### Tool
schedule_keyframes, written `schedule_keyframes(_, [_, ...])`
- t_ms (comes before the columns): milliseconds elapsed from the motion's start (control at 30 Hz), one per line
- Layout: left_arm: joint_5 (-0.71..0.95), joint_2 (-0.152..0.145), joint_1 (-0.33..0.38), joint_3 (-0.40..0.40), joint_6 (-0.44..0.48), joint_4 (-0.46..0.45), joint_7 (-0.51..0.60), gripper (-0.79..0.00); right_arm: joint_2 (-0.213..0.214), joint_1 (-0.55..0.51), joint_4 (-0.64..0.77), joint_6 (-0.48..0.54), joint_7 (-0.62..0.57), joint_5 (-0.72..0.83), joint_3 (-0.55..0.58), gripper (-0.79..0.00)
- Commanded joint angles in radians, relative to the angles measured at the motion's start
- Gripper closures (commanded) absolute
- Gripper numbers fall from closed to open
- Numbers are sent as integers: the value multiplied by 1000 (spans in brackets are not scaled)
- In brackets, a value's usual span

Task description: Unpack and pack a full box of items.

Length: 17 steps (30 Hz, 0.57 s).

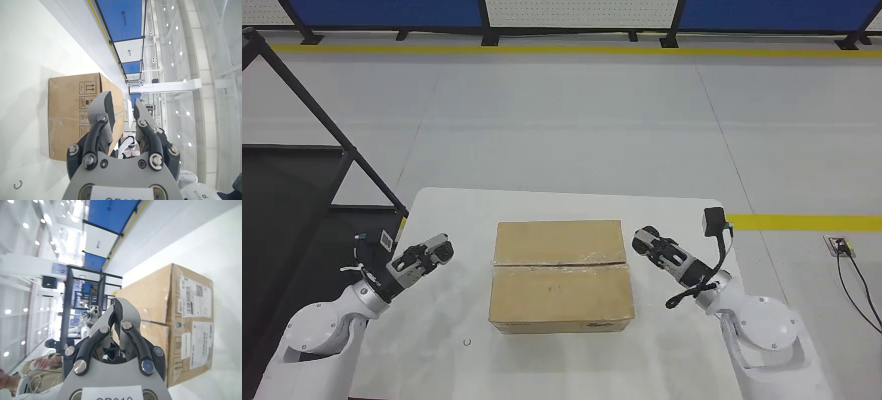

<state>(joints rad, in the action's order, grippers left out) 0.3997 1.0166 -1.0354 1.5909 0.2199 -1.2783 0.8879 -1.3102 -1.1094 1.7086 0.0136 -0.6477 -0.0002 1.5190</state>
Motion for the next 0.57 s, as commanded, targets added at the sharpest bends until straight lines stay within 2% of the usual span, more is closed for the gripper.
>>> schedule_keyframes(0, [-20, -4, 9, 3, 12, 18, 24, -785, 0, -3, -4, 26, 5, 22, 5, -785])
schedule_keyframes(67, [-26, -5, 12, 1, 17, 26, 30, -785, 0, -3, -4, 26, 5, 22, 5, -785])
schedule_keyframes(100, [-23, -5, 11, 2, 15, 24, 29, -546, 0, -4, -4, 67, 6, 44, 7, -260])
schedule_keyframes(233, [-26, -5, 12, 1, 17, 26, 30, -712, 0, -3, -4, 24, 5, 21, 5, -511])
schedule_keyframes(333, [-26, -5, 12, 1, 17, 26, 30, -768, 0, -3, -4, 25, 5, 22, 5, -639])
schedule_keyframes(433, [-26, -5, 12, 1, 17, 26, 30, -784, 0, -3, -4, 26, 5, 22, 5, -736])
schedule_keyframes(533, [-26, -5, 12, 1, 17, 26, 30, -785, 0, -3, -4, 26, 5, 22, 5, -778])
